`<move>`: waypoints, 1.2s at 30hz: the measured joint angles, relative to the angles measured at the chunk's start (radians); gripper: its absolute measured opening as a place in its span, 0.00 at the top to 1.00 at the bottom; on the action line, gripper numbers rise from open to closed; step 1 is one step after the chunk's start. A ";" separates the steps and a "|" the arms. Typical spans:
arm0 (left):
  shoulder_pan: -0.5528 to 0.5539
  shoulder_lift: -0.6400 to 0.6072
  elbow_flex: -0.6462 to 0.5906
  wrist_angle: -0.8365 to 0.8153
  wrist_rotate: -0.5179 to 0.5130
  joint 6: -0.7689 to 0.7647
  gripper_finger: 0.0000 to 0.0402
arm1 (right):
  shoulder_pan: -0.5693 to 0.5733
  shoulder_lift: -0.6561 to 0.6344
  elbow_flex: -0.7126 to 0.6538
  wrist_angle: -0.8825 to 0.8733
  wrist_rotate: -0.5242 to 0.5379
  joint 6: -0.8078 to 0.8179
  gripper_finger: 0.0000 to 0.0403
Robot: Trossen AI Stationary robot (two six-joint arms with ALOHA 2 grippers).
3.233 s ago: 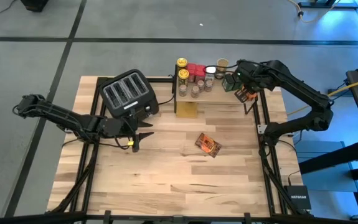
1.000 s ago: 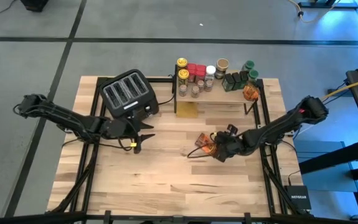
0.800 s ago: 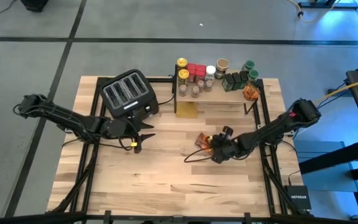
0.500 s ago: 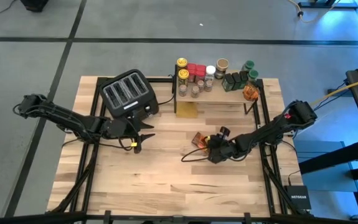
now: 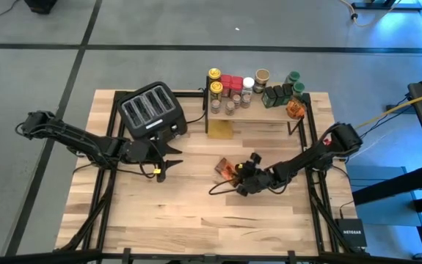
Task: Shelf spices
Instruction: Put the orange seasoning pack on the shelf
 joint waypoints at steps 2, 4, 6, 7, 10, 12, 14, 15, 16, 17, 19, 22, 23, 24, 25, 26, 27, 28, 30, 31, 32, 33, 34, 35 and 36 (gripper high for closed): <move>0.000 0.000 0.000 0.002 0.000 0.000 0.62 | 0.000 0.017 0.001 0.038 0.007 -0.012 0.60; 0.000 0.000 0.000 0.003 0.000 0.000 0.62 | 0.000 0.026 0.001 0.065 0.000 -0.027 0.60; 0.000 0.000 0.000 0.002 0.000 0.000 0.62 | 0.000 0.028 0.003 0.078 -0.007 -0.038 0.60; 0.000 0.000 0.000 0.003 0.000 0.000 0.62 | 0.000 0.028 0.007 0.074 -0.010 -0.046 0.60; 0.000 0.000 0.000 0.003 0.000 -0.004 0.62 | 0.000 0.029 0.021 0.074 -0.015 -0.056 0.60; 0.000 0.000 0.000 0.004 0.000 -0.011 0.62 | 0.000 0.029 0.034 0.073 -0.019 -0.075 0.60; 0.000 0.000 0.000 0.012 0.000 -0.012 0.62 | 0.000 0.029 0.050 0.073 -0.020 -0.106 0.60; 0.000 0.003 0.000 0.020 0.000 -0.013 0.62 | 0.000 0.029 0.061 0.073 -0.020 -0.123 0.60; 0.000 0.007 0.000 0.031 0.000 -0.017 0.62 | 0.000 0.029 0.071 0.074 -0.025 -0.139 0.60; 0.000 0.014 0.000 0.035 0.000 -0.018 0.62 | 0.000 0.029 0.083 0.074 -0.042 -0.161 0.60; 0.001 0.037 0.000 0.050 0.000 -0.012 0.62 | 0.001 0.029 0.105 0.075 -0.078 -0.208 0.60; 0.012 0.087 0.000 0.099 0.000 0.004 0.62 | 0.010 0.029 0.125 0.075 -0.101 -0.259 0.60; 0.018 0.107 0.000 0.115 0.000 0.007 0.62 | 0.015 0.029 0.129 0.074 -0.098 -0.274 0.60; 0.023 0.126 0.000 0.129 0.000 0.011 0.62 | 0.022 0.029 0.132 0.069 -0.089 -0.289 0.60; 0.031 0.146 0.000 0.144 0.000 0.016 0.62 | 0.030 0.029 0.135 0.058 -0.085 -0.300 0.60; 0.039 0.165 0.000 0.161 0.000 0.023 0.62 | 0.036 0.029 0.137 0.039 -0.080 -0.308 0.60; 0.046 0.183 0.000 0.178 0.000 0.027 0.62 | 0.044 0.029 0.141 0.010 -0.078 -0.310 0.60; 0.054 0.203 0.000 0.197 0.000 0.027 0.62 | 0.055 0.029 0.147 -0.024 -0.070 -0.307 0.60; 0.070 0.250 0.000 0.242 0.000 0.021 0.62 | 0.072 0.029 0.165 -0.093 -0.047 -0.284 0.60; 0.078 0.278 0.000 0.271 0.000 0.016 0.62 | 0.080 0.029 0.175 -0.133 -0.031 -0.268 0.60; 0.085 0.306 0.000 0.302 0.001 0.015 0.62 | 0.088 0.029 0.184 -0.175 -0.015 -0.251 0.60; 0.090 0.337 0.000 0.334 0.011 0.015 0.62 | 0.095 0.029 0.192 -0.218 -0.001 -0.231 0.60; 0.096 0.369 0.000 0.366 0.026 0.017 0.62 | 0.101 0.029 0.198 -0.255 0.012 -0.212 0.60; 0.102 0.402 0.000 0.398 0.038 0.026 0.62 | 0.105 0.029 0.203 -0.279 0.022 -0.197 0.60; 0.108 0.436 0.004 0.423 0.049 0.035 0.62 | 0.108 0.029 0.208 -0.299 0.034 -0.181 0.60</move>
